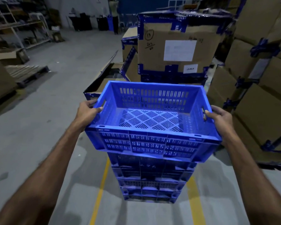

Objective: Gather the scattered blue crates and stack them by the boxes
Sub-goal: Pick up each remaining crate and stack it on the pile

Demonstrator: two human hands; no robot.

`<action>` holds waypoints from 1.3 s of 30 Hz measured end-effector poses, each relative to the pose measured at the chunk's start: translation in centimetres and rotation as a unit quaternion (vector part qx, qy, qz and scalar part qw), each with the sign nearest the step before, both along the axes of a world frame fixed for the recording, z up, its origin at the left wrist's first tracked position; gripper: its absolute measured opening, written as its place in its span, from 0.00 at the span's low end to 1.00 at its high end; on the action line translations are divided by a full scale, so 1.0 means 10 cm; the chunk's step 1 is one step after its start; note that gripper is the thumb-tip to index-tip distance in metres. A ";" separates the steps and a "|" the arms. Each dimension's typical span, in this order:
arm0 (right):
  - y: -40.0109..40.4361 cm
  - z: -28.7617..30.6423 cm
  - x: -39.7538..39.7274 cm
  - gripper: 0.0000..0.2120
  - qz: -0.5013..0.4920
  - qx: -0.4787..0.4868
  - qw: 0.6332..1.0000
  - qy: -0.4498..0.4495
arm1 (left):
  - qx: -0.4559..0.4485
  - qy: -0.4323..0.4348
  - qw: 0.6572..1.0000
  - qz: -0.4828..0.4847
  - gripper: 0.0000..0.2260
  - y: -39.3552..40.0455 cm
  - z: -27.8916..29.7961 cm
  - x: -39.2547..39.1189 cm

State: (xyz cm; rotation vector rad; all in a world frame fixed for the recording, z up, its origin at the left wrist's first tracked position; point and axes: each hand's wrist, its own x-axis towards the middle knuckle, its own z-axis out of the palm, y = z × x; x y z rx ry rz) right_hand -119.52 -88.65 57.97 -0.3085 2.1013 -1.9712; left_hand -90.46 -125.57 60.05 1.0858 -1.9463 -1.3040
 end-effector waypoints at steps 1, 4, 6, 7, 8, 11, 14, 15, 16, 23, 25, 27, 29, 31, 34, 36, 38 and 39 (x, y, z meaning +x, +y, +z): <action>-0.04 -0.02 -0.07 0.16 0.002 0.004 1.000 0.000 | -0.002 -0.002 1.000 0.001 0.18 -0.03 -0.02 -0.06; -0.15 -0.08 -0.24 0.21 -0.003 0.000 1.000 -0.015 | -0.008 -0.017 1.000 0.006 0.21 -0.13 -0.08 -0.22; -0.21 -0.08 -0.30 0.22 -0.004 -0.006 1.000 -0.028 | -0.010 -0.022 1.000 0.000 0.21 -0.21 -0.09 -0.30; -0.23 -0.07 -0.31 0.21 -0.004 -0.005 1.000 -0.029 | -0.008 -0.026 1.000 -0.004 0.22 -0.27 -0.11 -0.33; -0.25 -0.06 -0.31 0.19 -0.004 -0.006 1.000 -0.030 | -0.006 -0.027 1.000 -0.007 0.22 -0.31 -0.12 -0.35; -0.27 -0.06 -0.32 0.09 -0.006 -0.012 1.000 -0.028 | -0.007 -0.021 1.000 -0.019 0.14 -0.45 -0.15 -0.42; -0.27 -0.09 -0.31 0.10 -0.016 -0.012 0.999 -0.029 | -0.017 -0.020 0.999 -0.041 0.12 -0.50 -0.20 -0.48; -0.27 -0.08 -0.30 0.11 -0.013 -0.004 1.000 -0.024 | -0.027 -0.024 0.998 -0.048 0.12 -0.50 -0.22 -0.47; -0.27 -0.07 -0.29 0.12 -0.010 0.002 1.000 -0.021 | -0.043 -0.027 0.997 -0.056 0.11 -0.50 -0.23 -0.47; -0.18 -0.03 -0.05 0.22 -0.031 0.332 0.923 0.189 | -0.385 -0.146 0.905 -0.104 0.25 -0.44 -0.25 -0.34; -0.19 -0.03 0.16 0.20 -0.034 0.398 0.873 0.279 | -0.423 -0.141 0.882 -0.152 0.25 -0.31 -0.24 -0.27; -0.24 -0.05 0.42 0.17 -0.025 0.410 0.846 0.340 | -0.432 -0.134 0.868 -0.205 0.25 -0.15 -0.25 -0.19; -0.27 -0.13 0.64 0.18 0.003 0.399 0.844 0.358 | -0.427 -0.128 0.861 -0.246 0.26 -0.06 -0.27 -0.10; -0.26 -0.20 0.79 0.18 0.027 0.397 0.844 0.361 | -0.434 -0.127 0.854 -0.258 0.27 -0.03 -0.29 -0.03; -0.23 -0.26 0.91 0.15 0.036 0.387 0.841 0.377 | -0.474 -0.115 0.835 -0.257 0.28 -0.03 -0.31 0.03; -0.19 -0.24 0.92 0.13 0.027 0.372 0.845 0.384 | -0.485 -0.104 0.831 -0.252 0.26 -0.02 -0.32 0.07; -0.14 -0.22 0.88 0.10 0.020 0.361 0.846 0.393 | -0.485 -0.091 0.835 -0.242 0.24 -0.04 -0.35 0.08; -0.11 -0.21 0.85 0.09 0.021 0.359 0.843 0.400 | -0.487 -0.089 0.836 -0.238 0.23 -0.04 -0.36 0.09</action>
